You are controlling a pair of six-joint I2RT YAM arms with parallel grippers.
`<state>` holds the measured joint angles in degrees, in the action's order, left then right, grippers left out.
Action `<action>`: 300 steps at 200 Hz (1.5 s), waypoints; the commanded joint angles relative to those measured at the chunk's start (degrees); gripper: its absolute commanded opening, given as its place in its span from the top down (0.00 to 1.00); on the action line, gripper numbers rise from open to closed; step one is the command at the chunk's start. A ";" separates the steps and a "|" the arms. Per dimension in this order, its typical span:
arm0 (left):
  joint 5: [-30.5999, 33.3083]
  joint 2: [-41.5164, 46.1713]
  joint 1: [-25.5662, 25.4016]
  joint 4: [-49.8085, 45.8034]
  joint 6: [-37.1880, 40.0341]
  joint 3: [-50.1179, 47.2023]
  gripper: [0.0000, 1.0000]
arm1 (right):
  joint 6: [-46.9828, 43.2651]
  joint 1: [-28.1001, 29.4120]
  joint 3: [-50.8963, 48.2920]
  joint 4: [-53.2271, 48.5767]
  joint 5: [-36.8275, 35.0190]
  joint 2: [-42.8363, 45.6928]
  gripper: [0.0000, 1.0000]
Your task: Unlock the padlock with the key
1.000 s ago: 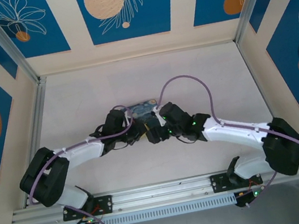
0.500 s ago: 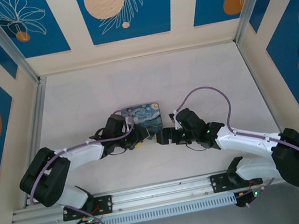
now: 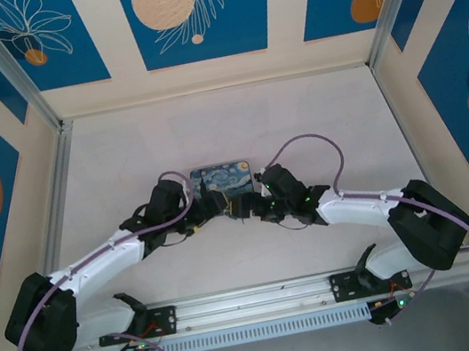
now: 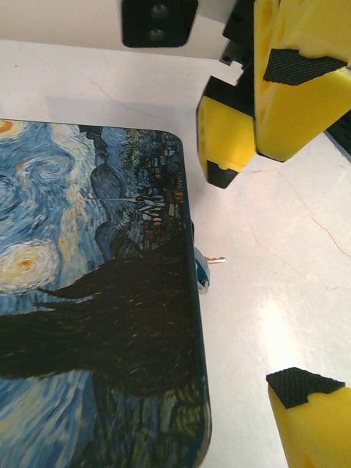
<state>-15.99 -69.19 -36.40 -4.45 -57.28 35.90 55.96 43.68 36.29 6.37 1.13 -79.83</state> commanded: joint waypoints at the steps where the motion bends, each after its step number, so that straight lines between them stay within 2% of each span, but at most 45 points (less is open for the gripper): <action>1: 2.88 0.91 1.54 -5.93 3.23 3.32 0.00 | -0.12 -1.24 4.49 0.94 -0.09 -3.15 0.17; 48: 2.28 -0.85 4.54 -6.62 4.75 5.50 0.00 | -4.12 -3.88 13.19 -3.88 0.98 -7.66 0.20; 96: 2.81 -2.16 8.14 -9.77 7.86 9.66 0.00 | -10.72 -3.57 10.29 -7.88 2.26 -5.27 0.29; 126: 5.65 -3.46 9.34 -13.23 10.93 13.01 0.00 | -13.76 -3.34 8.86 -7.90 1.40 -6.71 0.45; 137: 5.91 -4.13 9.72 -14.01 11.56 14.06 0.00 | -15.10 -3.11 9.41 -8.16 1.03 -8.00 0.48; 149: 5.74 -4.86 9.97 -13.89 13.23 15.08 0.00 | -16.93 -2.61 10.60 -9.09 0.55 -9.65 0.48; 207: 15.00 -0.31 10.28 -12.54 16.29 13.91 0.00 | -23.67 -0.49 16.58 -12.20 -0.54 -16.90 0.48; 272: 10.80 -1.82 12.65 -14.26 15.64 14.92 0.00 | -24.41 0.57 16.64 -11.65 -0.43 -19.91 0.49; 300: 9.43 -2.09 13.45 -13.87 15.12 14.42 0.00 | -24.02 1.14 16.40 -11.39 -0.93 -20.44 0.55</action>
<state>-4.51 -70.81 -24.16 -17.69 -41.85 49.89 32.86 44.05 52.25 -4.38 0.97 -99.53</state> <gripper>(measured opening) 0.999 0.474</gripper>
